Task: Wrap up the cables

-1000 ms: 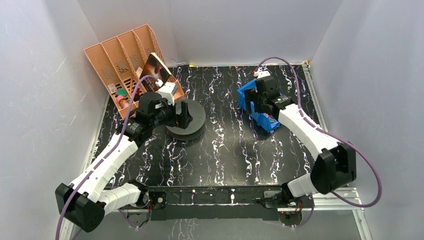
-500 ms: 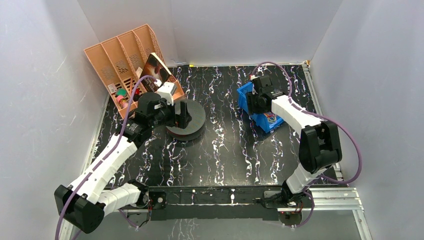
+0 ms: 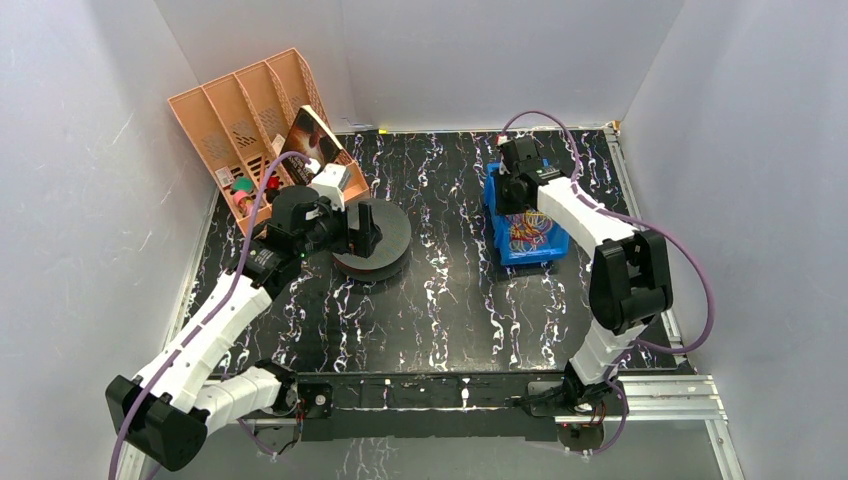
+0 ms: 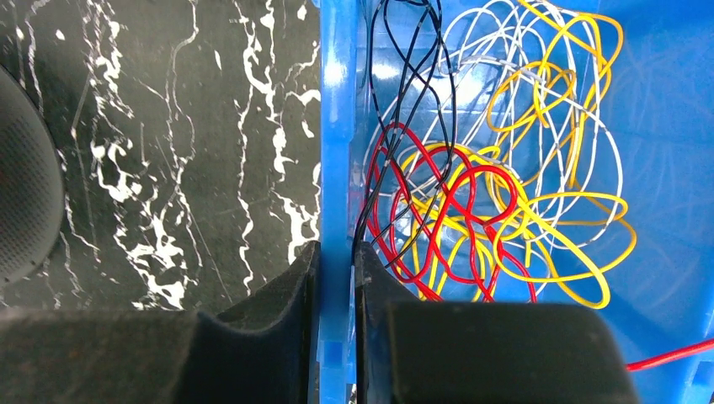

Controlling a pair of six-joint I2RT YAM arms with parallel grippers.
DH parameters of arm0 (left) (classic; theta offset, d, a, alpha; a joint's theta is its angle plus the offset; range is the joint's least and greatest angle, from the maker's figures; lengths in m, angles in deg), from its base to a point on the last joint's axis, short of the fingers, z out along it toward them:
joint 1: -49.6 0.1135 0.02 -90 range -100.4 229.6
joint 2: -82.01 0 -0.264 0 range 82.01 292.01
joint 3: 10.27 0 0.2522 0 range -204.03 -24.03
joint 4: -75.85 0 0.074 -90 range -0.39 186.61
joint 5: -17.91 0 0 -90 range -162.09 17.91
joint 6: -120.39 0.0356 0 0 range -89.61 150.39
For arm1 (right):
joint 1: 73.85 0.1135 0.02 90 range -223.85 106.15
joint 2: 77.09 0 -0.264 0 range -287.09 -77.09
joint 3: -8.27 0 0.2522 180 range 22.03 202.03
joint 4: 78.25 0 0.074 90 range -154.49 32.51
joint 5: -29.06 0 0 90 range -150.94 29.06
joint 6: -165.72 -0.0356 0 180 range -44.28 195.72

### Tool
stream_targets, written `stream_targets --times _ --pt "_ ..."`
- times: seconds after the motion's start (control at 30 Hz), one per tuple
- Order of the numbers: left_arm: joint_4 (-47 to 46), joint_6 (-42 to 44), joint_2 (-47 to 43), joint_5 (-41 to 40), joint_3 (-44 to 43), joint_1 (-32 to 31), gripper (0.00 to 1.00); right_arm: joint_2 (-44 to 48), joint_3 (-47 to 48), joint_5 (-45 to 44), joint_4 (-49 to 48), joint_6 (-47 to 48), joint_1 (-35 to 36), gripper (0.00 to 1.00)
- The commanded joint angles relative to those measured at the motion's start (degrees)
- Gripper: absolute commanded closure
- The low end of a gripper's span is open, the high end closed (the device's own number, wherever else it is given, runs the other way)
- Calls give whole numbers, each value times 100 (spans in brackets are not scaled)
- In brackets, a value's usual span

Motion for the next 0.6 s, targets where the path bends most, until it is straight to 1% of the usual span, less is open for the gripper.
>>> stream_targets --times 0.0,0.07,0.17,0.33,0.5,0.57 --pt "34 75 -215 -36 24 -5 2 -60 483 246 -201 -711 91 99" --pt "34 75 -234 -44 19 -5 2 -306 640 249 -232 -946 183 100" --pt "33 71 -282 -51 32 -4 2 -540 928 -43 -254 -1272 421 100" --pt "34 69 -300 -51 32 -5 2 -882 1431 -727 -300 -1861 765 100" --pt "35 53 -305 -53 40 -4 2 -1202 1768 -1324 -354 -2414 940 100" --pt "34 43 -300 -41 41 -5 2 -1299 1906 -1651 -373 -2504 1003 100"
